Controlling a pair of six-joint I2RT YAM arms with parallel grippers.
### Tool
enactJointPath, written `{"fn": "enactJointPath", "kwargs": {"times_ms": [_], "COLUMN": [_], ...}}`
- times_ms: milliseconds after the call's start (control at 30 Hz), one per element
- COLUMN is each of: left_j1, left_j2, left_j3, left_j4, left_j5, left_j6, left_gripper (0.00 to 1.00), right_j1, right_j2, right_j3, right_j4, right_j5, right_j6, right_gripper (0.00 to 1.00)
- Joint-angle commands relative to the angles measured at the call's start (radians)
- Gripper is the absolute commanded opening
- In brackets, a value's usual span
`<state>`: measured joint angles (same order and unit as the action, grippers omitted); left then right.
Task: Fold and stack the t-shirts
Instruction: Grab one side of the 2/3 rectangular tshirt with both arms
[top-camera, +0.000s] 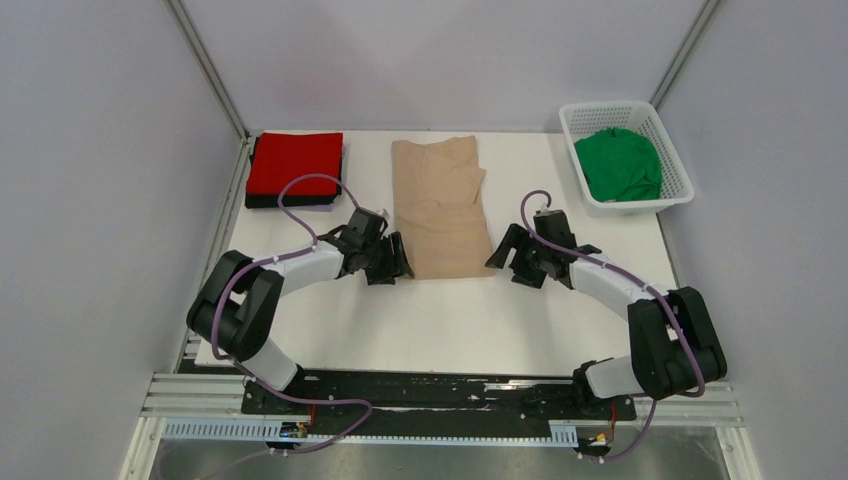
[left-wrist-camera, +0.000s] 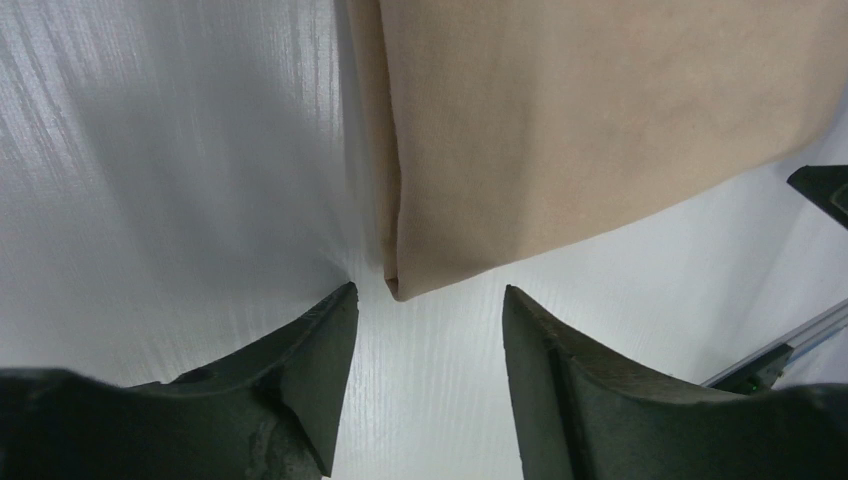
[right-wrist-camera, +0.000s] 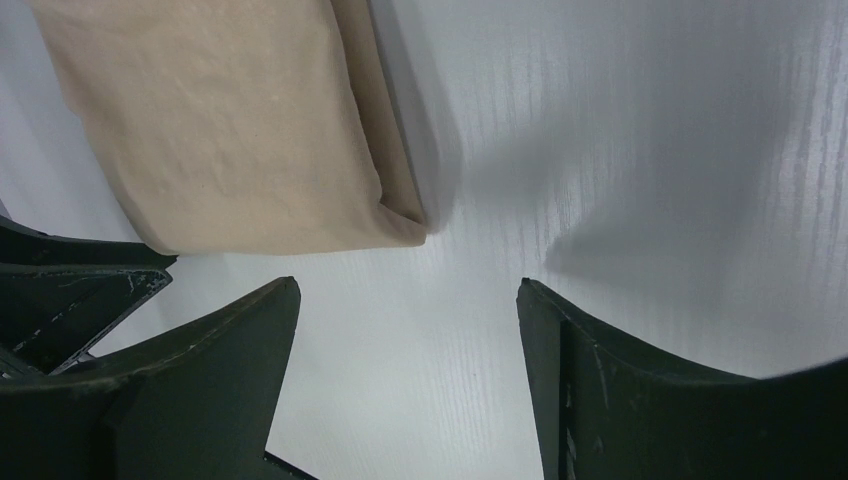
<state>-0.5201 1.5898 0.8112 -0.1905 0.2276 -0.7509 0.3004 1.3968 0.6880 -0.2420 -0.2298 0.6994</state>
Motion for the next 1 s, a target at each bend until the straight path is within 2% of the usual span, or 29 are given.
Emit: {"fn": "enactJointPath", "kwargs": {"times_ms": [0, 167, 400, 467, 500, 567, 667, 833, 933, 967], "left_j1": [-0.005, -0.006, -0.006, -0.006, -0.006, -0.006, -0.005, -0.005, -0.006, -0.007], "left_j2": [0.057, 0.096, 0.123, 0.13, 0.135, 0.146, 0.158, 0.137, 0.119, 0.115], "left_j3": [-0.01, -0.027, -0.025, -0.023, -0.02, -0.012, -0.01, -0.046, -0.071, -0.077], "left_j4": [0.021, 0.04, 0.041, 0.038, 0.037, 0.031, 0.012, 0.048, 0.067, 0.082], "left_j5": [-0.032, -0.02, -0.037, -0.043, -0.045, -0.063, -0.099, -0.097, -0.095, -0.084], "left_j6": [-0.002, -0.007, -0.004, 0.001, 0.001, 0.005, 0.015, 0.02, 0.025, 0.028], "left_gripper": [0.57, 0.41, 0.29, 0.23, 0.11, 0.0, 0.0, 0.0, 0.0, 0.0], "right_j1": [0.003, 0.003, 0.007, 0.008, 0.008, 0.01, 0.014, 0.024, 0.03, 0.031], "right_j2": [0.024, 0.062, 0.127, 0.144, 0.153, 0.181, 0.217, 0.247, 0.239, 0.232], "right_j3": [-0.012, -0.021, -0.008, -0.005, -0.005, -0.003, 0.002, -0.013, -0.045, -0.056], "right_j4": [0.084, 0.126, 0.175, 0.184, 0.19, 0.203, 0.213, 0.233, 0.277, 0.28], "right_j5": [-0.008, -0.019, -0.055, -0.052, -0.049, -0.047, -0.058, -0.055, -0.056, -0.06], "right_j6": [0.012, 0.018, 0.031, 0.029, 0.029, 0.029, 0.028, 0.028, 0.023, 0.021], "right_gripper": [0.73, 0.66, 0.58, 0.57, 0.56, 0.54, 0.49, 0.35, 0.1, 0.06]}}
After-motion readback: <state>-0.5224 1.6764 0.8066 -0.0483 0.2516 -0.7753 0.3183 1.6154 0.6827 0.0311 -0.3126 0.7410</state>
